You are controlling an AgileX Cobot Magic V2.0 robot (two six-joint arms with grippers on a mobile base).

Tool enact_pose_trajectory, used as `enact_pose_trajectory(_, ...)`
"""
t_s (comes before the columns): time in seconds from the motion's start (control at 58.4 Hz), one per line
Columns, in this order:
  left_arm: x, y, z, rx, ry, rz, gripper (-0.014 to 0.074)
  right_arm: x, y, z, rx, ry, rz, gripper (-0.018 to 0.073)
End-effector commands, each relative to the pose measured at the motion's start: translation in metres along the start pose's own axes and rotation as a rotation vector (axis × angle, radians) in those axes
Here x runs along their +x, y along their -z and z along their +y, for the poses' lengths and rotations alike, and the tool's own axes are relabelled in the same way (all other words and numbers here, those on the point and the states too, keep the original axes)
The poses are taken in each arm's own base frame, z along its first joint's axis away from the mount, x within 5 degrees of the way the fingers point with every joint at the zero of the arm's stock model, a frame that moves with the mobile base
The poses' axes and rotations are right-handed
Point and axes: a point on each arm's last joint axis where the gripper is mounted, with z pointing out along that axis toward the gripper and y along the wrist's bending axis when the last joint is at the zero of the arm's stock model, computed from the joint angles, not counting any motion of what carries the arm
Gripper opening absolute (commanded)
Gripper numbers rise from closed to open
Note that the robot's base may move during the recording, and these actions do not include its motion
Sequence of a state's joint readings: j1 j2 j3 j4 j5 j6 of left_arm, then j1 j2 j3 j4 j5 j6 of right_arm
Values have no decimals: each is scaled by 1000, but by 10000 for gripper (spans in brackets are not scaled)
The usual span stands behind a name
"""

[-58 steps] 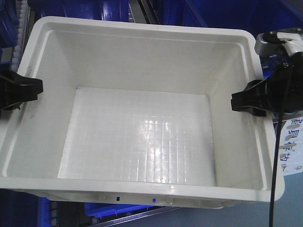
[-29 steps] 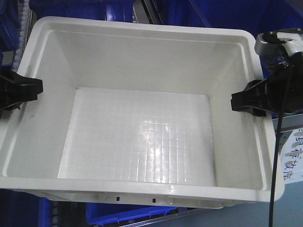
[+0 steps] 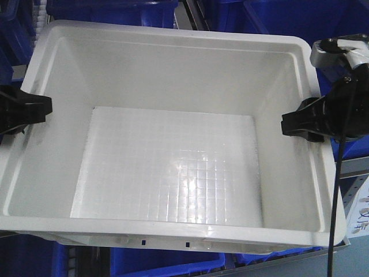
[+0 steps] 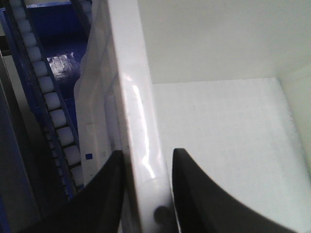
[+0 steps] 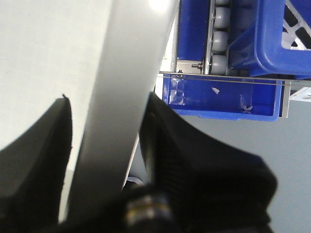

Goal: Move bin from left to right shelf
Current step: 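Hold the tote with both grippers while the base approaches the blue-bin shelf, then push the held tote forward over the roller shelf with both grippers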

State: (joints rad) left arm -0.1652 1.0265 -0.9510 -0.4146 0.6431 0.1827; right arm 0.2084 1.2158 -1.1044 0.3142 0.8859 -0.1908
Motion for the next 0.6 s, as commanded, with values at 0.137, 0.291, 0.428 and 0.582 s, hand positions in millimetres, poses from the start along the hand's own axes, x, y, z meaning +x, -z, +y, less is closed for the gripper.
enact_pose_trajectory(0.137, -19, 16, -12, 68, 47, -157, -6, -20, 24, 14, -71, -6, -202, -4)
enact_pose_trajectory(0.291, -19, 16, -12, 68, 47, -157, -6, -20, 24, 14, -71, -6, -202, -4)
enact_pose_trajectory(0.428, -19, 16, -12, 68, 47, -157, -6, -20, 24, 14, -71, -6, -201, -4)
enact_pose_trajectory(0.582, -19, 16, -12, 68, 47, -157, -6, -20, 24, 14, -71, -6, -201, -4)
